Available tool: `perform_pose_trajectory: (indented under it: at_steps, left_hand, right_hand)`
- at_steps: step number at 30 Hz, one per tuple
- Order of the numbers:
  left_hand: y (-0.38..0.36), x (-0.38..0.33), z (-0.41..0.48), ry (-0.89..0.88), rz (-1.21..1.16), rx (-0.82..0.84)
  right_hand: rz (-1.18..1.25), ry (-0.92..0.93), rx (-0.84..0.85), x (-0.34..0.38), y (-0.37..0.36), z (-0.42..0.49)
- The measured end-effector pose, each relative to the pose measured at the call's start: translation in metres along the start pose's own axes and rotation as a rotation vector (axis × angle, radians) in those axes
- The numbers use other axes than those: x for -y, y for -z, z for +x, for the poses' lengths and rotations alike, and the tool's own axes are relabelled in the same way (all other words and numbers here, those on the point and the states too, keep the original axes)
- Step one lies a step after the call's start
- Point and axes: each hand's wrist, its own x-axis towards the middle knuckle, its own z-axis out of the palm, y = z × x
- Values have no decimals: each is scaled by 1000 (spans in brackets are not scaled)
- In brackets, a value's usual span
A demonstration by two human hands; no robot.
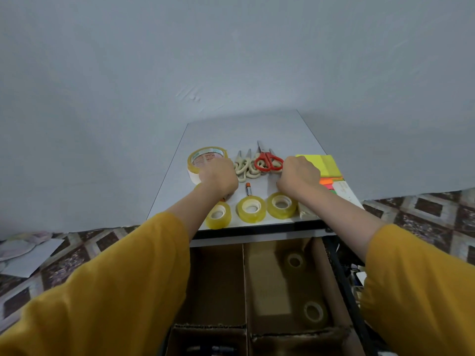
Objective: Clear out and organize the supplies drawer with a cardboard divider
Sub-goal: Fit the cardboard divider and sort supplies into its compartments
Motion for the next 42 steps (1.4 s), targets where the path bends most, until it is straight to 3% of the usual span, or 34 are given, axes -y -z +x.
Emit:
perform_pose_trajectory:
  at_steps: [10,18,28,32,35,42]
  left_hand:
    - [-6,-2,8,-31,-86,-114]
    - [-1,-5,22,-73,-369,-14]
    - [3,-25,14,-134,-55,-10]
    - [1,-27,15,-126,-54,-26]
    - [-2,-23,15,-97,-180,-63]
    - [41,2,-22,-114,-704,-335]
  right_hand:
    - [117,30,-29,-4,0,-3]
    - [189,34,-94,-5,-2,2]
    - [218,86,-123,-8,-1,1]
    - [220,93,-141,-8,-1,-3]
    - [245,78,-177,-6,4,-6]
    - [468,129,-242,2,28,-27]
